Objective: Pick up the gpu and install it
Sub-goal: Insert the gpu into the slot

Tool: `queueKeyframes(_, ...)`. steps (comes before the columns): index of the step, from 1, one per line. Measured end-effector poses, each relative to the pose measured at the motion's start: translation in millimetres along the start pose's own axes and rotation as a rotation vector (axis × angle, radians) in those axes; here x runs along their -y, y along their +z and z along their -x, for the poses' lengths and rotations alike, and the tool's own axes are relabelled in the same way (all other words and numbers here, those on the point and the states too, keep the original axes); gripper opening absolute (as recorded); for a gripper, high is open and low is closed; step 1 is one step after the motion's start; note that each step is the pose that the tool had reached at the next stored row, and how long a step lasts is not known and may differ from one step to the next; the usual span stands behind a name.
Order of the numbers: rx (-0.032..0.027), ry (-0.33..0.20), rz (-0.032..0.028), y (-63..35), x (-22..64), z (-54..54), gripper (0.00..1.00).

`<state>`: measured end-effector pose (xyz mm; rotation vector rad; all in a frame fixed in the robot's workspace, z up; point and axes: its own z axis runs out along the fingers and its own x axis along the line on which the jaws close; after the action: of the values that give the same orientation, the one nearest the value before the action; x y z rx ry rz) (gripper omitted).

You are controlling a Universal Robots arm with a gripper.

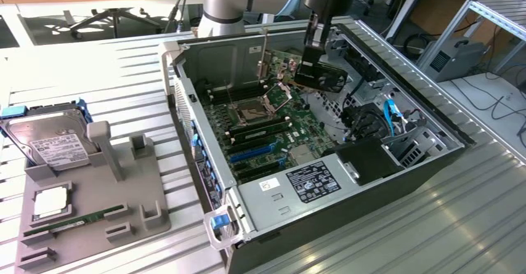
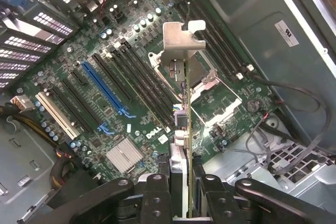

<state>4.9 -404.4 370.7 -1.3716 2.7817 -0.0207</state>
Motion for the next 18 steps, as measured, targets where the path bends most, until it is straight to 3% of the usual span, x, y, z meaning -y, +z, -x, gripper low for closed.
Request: queueKeyframes(18,0.0016,-0.049,0.0015,0.0,0.0,0.0,0.27)
